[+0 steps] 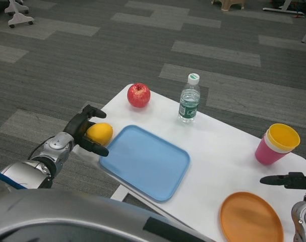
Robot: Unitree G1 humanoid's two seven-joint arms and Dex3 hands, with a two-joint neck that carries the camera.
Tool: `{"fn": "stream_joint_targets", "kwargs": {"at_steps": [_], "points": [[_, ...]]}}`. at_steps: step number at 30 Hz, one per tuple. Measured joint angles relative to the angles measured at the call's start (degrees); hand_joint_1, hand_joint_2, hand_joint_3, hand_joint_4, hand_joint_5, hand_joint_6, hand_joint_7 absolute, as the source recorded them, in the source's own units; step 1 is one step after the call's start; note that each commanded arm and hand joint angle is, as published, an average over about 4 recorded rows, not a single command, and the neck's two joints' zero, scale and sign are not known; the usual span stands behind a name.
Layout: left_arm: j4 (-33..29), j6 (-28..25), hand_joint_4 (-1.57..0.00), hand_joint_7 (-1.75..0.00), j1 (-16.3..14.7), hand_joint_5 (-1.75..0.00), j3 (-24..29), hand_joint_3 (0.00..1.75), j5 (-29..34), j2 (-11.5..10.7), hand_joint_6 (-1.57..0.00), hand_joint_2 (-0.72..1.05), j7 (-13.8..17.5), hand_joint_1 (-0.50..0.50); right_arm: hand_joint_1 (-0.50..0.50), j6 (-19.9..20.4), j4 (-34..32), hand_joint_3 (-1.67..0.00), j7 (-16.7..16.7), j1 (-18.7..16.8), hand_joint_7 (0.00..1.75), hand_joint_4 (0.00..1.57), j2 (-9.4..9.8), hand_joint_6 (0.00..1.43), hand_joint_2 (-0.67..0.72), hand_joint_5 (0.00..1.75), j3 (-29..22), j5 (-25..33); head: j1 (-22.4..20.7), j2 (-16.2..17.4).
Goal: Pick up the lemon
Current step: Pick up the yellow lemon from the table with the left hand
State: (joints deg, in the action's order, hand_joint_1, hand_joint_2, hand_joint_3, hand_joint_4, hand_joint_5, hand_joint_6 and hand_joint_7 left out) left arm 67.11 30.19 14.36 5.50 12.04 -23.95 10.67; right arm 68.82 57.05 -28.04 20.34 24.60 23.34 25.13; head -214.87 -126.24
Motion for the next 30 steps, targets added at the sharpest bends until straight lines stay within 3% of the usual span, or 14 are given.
{"fn": "stream_joint_targets", "kwargs": {"at_steps": [5,13,17,19,21,22,26,30], "points": [[-0.04,-0.34,-0.07,-1.68,0.09,-1.33,0.19,0.09,-0.12,0.0,-0.05,-0.37,0.31,0.5,-0.46,0.0,0.0,0.0,0.0,0.0,0.0,0.0,0.0,0.0,0.6,0.0,0.01,0.01,-0.16,0.36],[-0.04,-1.85,-0.02,-1.68,0.32,-1.39,0.39,0.09,1.03,-0.09,-0.03,-0.41,1.32,0.5,-0.46,0.0,0.0,0.0,0.0,0.0,0.0,0.0,0.0,0.0,0.6,0.0,0.02,0.02,-0.42,0.78],[-0.24,-2.68,0.0,-1.68,0.39,-1.44,3.29,0.09,-1.71,0.0,0.0,-0.46,2.49,0.5,-0.46,0.0,0.0,0.0,0.0,0.0,0.0,0.0,0.0,0.0,0.6,0.0,0.05,0.03,-0.51,0.99],[-1.07,-4.74,0.0,-1.68,0.52,-1.44,5.71,0.09,-4.35,0.06,0.0,-0.17,3.52,0.5,-0.46,0.0,0.0,0.0,0.0,0.0,0.0,0.0,0.0,0.0,0.6,0.0,0.07,0.05,-0.5,1.05],[-2.97,-8.61,0.0,-1.68,0.73,-1.51,7.58,0.09,-6.37,0.02,0.0,0.36,5.01,0.5,-0.46,-0.01,0.0,0.0,0.0,0.0,0.0,0.0,0.0,0.0,0.57,0.0,0.15,0.1,-0.53,1.09],[-4.27,-11.07,0.0,-1.68,0.88,-1.57,8.31,0.09,-7.42,-0.03,0.0,0.52,5.74,0.5,-0.46,-0.01,-0.01,0.0,0.0,0.0,0.0,0.0,0.0,0.0,0.55,0.0,0.19,0.11,-0.57,1.1],[-8.59,-20.5,0.0,-1.68,1.35,-1.72,9.91,0.09,-12.81,-0.47,0.0,0.69,7.41,0.5,-0.46,-0.01,-0.01,0.0,0.02,0.0,0.0,0.0,-0.02,0.0,0.57,0.0,0.25,0.12,-0.64,1.12],[-9.34,-22.8,0.0,-1.71,1.49,-1.75,10.32,0.09,-15.0,-0.78,0.0,0.78,7.77,0.5,-0.46,-0.01,-0.01,0.0,0.01,0.0,0.0,0.0,-0.01,0.0,0.58,0.0,0.25,0.15,-0.66,1.21]]}}
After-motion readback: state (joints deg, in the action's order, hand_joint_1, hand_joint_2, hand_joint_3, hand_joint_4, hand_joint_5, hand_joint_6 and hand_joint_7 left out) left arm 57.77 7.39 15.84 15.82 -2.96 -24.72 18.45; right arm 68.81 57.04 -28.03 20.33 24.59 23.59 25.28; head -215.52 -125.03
